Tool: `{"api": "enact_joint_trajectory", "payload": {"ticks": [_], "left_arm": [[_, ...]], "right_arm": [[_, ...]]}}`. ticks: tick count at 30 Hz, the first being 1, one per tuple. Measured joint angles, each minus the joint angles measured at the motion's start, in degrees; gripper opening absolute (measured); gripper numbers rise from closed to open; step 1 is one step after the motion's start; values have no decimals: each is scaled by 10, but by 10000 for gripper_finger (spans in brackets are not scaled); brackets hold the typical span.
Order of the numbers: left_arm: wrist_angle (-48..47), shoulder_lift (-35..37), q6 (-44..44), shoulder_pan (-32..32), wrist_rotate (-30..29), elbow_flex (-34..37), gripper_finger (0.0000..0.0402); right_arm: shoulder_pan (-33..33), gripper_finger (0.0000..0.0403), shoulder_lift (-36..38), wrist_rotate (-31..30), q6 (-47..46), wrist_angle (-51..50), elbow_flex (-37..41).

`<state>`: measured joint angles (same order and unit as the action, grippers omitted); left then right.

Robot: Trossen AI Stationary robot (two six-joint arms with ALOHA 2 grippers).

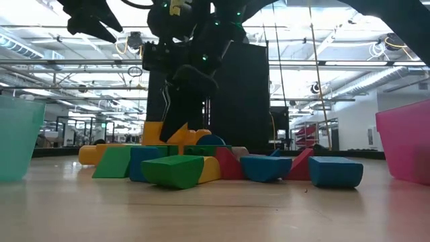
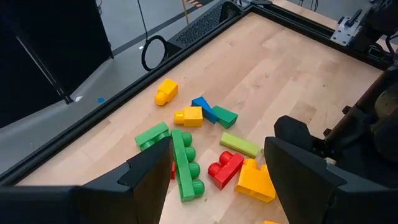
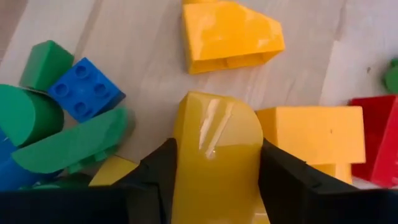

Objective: Sort blocks by size
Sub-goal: Put the 1-stud yellow game piece into the pink bin

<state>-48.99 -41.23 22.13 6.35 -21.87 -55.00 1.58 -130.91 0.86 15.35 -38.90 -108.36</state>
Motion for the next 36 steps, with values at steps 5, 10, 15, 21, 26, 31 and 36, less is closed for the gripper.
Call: {"api": "enact_joint_trajectory", "payload": {"ticks": [5, 10, 15, 21, 26, 31, 36], "left_arm": [[0, 0, 0, 0, 0, 0, 255], [0, 0, -1, 0, 0, 0, 255], [0, 0, -2, 0, 3, 0, 255], [0, 0, -4, 0, 7, 0, 255], [0, 0, -5, 0, 7, 0, 255], [1, 0, -4, 0, 7, 0, 255], [7, 0, -4, 0, 7, 0, 255]], "right_arm": [[0, 159, 16, -46, 1, -29, -68], [-1, 159, 48, -56, -40, -145, -139], [11, 159, 106, -55, -149, -352, -150], [103, 159, 157, -34, -281, -507, -137], [191, 159, 237, -9, -439, -513, -71], [248, 159, 313, 7, -608, -488, 51], [272, 159, 364, 63, -666, -387, 190]]}}
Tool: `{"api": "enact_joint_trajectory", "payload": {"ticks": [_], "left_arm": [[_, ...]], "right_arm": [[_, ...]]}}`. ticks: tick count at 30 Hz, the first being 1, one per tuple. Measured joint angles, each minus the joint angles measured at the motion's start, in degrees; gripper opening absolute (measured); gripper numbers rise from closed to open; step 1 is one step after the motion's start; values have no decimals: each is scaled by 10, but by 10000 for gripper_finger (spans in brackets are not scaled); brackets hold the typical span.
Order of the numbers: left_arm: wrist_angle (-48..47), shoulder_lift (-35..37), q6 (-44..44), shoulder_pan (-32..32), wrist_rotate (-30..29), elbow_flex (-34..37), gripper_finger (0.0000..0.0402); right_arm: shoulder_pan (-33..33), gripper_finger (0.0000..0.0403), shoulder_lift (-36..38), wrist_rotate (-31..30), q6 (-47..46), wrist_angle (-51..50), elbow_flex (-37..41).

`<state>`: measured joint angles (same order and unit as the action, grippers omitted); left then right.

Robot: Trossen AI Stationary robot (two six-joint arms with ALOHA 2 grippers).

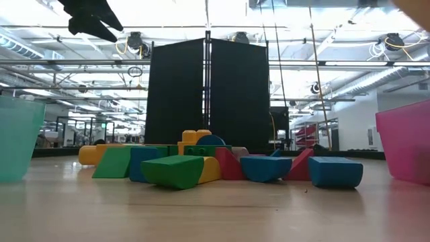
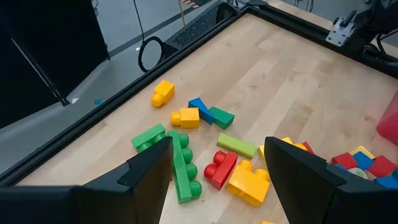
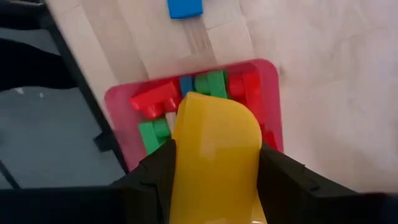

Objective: Sort blocks by size
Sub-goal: Put the 1-stud yellow game piece into the pink bin

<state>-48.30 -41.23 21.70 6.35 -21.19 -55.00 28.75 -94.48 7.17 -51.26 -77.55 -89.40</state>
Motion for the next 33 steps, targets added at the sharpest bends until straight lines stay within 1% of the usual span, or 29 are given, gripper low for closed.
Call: {"api": "enact_joint_trajectory", "payload": {"ticks": [5, 7, 10, 15, 19, 26, 28, 33], "left_arm": [[0, 0, 0, 0, 0, 0, 255], [0, 0, 0, 0, 0, 0, 255], [-1, 0, 0, 0, -1, 0, 255], [-1, 0, 0, 0, -1, 0, 255], [-2, 0, 0, 0, -1, 0, 255], [-3, 0, 0, 0, -4, 0, 255], [-2, 0, 0, 0, -4, 0, 255], [-2, 0, 0, 0, -4, 0, 255]], "right_arm": [[2, 159, 33, 11, -5, 101, 89], [-1, 159, 33, 32, 3, 129, 118], [-2, 159, 32, 65, 12, 164, 149], [-10, 159, 32, 72, 31, 235, 192], [-24, 159, 32, 79, 43, 269, 224], [-37, 160, 32, 89, 43, 276, 251], [-37, 184, 32, 89, 33, 274, 253], [-37, 286, 32, 93, 12, 273, 253]]}}
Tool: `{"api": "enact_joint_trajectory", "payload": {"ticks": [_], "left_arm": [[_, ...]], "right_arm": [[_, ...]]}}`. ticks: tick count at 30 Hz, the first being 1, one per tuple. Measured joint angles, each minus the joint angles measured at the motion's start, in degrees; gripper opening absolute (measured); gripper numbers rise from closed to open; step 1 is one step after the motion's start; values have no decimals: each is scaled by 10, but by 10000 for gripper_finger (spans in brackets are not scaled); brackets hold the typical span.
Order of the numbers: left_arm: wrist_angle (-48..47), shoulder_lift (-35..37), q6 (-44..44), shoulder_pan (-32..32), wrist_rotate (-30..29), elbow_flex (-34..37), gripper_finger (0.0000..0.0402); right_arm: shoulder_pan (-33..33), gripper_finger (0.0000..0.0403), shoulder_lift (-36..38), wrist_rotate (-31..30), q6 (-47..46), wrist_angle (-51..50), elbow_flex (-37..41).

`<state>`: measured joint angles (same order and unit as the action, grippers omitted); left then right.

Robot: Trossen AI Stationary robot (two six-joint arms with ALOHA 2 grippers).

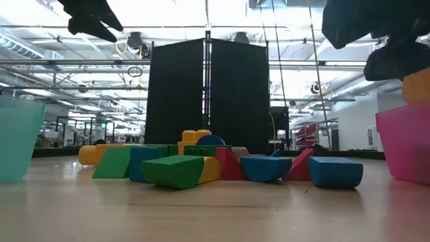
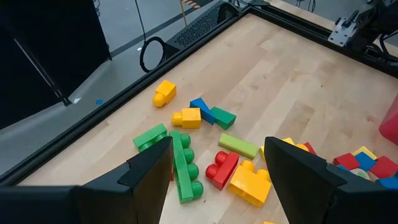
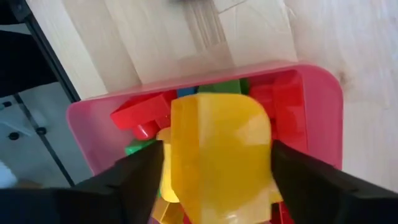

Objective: Sort blocks by size
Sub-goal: Put the 1-stud yellow game piece into the pink bin

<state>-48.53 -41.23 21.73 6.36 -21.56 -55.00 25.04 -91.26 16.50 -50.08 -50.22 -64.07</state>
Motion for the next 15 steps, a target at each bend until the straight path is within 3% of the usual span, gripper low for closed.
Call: {"api": "enact_joint_trajectory", "payload": {"ticks": [5, 15], "left_arm": [[0, 0, 0, 0, 0, 0, 255], [0, 0, 0, 0, 0, 0, 255]], "right_arm": [[-3, 333, 0, 5, -8, -15, 0], [-50, 327, 53, -51, -7, -67, 0]]}}
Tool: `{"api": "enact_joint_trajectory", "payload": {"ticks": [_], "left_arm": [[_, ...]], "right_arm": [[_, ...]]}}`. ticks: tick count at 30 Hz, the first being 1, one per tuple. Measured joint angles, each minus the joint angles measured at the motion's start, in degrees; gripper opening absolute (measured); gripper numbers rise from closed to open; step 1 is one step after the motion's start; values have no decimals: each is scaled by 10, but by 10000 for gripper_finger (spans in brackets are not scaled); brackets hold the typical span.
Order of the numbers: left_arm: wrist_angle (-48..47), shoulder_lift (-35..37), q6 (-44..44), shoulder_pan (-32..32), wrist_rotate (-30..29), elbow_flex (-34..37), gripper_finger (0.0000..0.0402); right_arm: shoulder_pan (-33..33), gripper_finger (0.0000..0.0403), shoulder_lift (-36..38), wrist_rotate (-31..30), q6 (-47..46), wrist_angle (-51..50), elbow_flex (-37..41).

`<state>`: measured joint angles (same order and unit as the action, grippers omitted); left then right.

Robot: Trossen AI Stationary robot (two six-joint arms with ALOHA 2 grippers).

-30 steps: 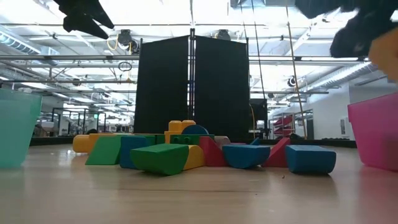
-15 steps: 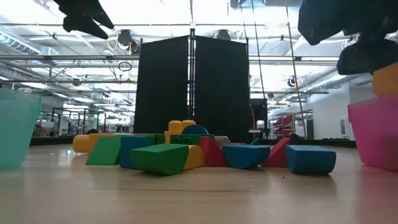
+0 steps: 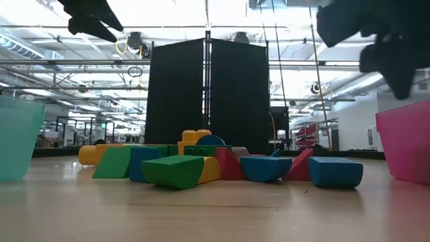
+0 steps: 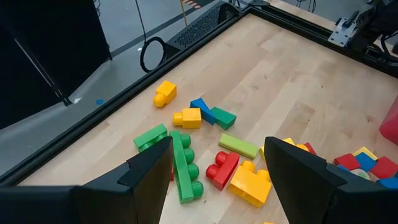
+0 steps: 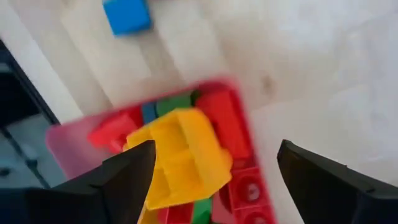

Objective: Sort blocks by size
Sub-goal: Put the 1-stud yellow game piece into the pink bin

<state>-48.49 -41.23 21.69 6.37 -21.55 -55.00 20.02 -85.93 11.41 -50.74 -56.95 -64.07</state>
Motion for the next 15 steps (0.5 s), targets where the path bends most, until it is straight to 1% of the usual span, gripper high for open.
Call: {"api": "enact_joint_trajectory", "payload": {"ticks": [4, 6, 8, 11, 13, 15], "left_arm": [[0, 0, 0, 0, 0, 0, 255], [0, 0, 0, 0, 0, 0, 255], [0, 0, 0, 0, -1, 0, 255], [0, 0, 0, 0, -3, 0, 255], [-1, 0, 0, 0, -4, 0, 255], [-3, 0, 0, 0, -5, 0, 255]], "right_arm": [[-54, 327, 20, -58, 26, 18, -18], [-94, 327, 21, -103, 62, 49, -37], [-136, 327, 16, -141, 121, 99, -52], [-201, 327, -13, -175, 241, 186, -86], [-243, 327, -48, -176, 308, 228, -115], [-281, 327, -93, -174, 357, 264, -155]]}}
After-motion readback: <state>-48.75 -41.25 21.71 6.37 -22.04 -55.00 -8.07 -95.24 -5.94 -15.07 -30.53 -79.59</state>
